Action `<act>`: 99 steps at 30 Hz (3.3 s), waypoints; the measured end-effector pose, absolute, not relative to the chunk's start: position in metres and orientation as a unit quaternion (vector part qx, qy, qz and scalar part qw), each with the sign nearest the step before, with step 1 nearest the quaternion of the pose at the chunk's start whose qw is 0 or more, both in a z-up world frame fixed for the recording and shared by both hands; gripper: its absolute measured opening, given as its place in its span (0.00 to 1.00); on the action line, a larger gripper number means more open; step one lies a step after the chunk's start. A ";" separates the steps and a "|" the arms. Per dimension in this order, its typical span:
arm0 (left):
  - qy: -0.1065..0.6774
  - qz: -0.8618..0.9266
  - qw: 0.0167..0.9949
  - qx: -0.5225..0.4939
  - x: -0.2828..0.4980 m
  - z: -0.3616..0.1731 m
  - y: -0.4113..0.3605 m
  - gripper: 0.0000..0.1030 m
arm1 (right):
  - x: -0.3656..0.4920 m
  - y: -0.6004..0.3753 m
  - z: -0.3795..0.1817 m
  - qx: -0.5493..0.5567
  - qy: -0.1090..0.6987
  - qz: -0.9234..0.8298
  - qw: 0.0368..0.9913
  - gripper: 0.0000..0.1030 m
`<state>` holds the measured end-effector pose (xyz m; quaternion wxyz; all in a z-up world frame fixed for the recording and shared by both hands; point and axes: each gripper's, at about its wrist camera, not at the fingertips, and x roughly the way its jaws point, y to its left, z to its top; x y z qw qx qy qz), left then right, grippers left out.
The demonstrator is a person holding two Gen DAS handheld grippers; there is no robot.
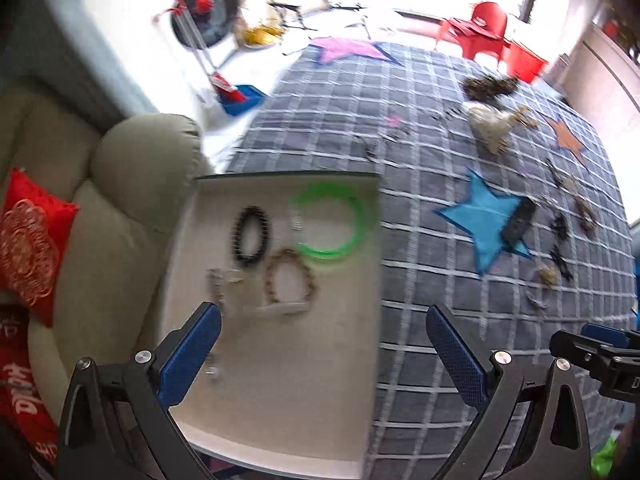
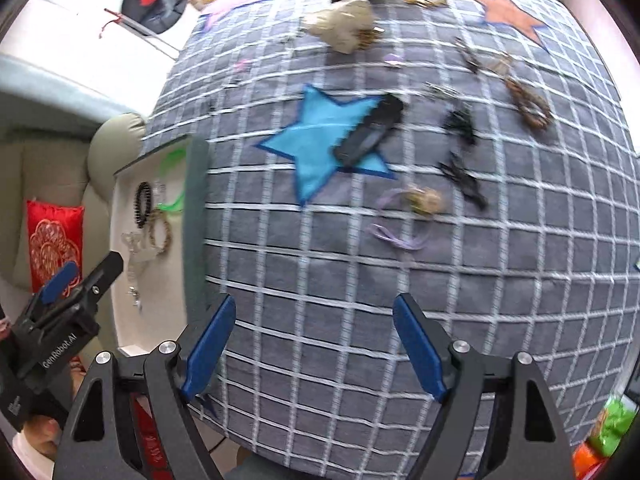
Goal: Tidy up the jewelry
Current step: 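Move both open tools back over the jewelry on the table, then grasp the black scalloped hair clip with the left tool while the right tool grasps the small black claw clip, then carry both black clips into the white box and release them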
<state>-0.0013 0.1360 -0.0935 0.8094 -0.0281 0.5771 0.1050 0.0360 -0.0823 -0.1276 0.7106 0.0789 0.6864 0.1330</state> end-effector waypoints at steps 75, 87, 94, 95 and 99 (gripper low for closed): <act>0.632 -0.092 0.766 0.069 0.158 -0.199 -0.051 0.67 | 0.158 -0.182 -0.188 0.107 0.670 0.064 0.732 0.24; 0.635 -0.108 0.763 0.056 0.150 -0.174 -0.099 0.33 | 0.128 -0.203 -0.164 0.137 0.659 0.062 0.737 0.24; 0.627 -0.112 0.770 0.040 0.136 -0.158 -0.087 0.33 | 0.115 -0.202 -0.160 0.148 0.663 0.063 0.731 0.24; 0.626 -0.112 0.771 0.038 0.134 -0.156 -0.086 0.33 | 0.112 -0.201 -0.160 0.149 0.665 0.063 0.729 0.24; 0.622 -0.113 0.774 0.029 0.125 -0.161 -0.060 0.33 | 0.104 -0.199 -0.156 0.148 0.667 0.062 0.728 0.24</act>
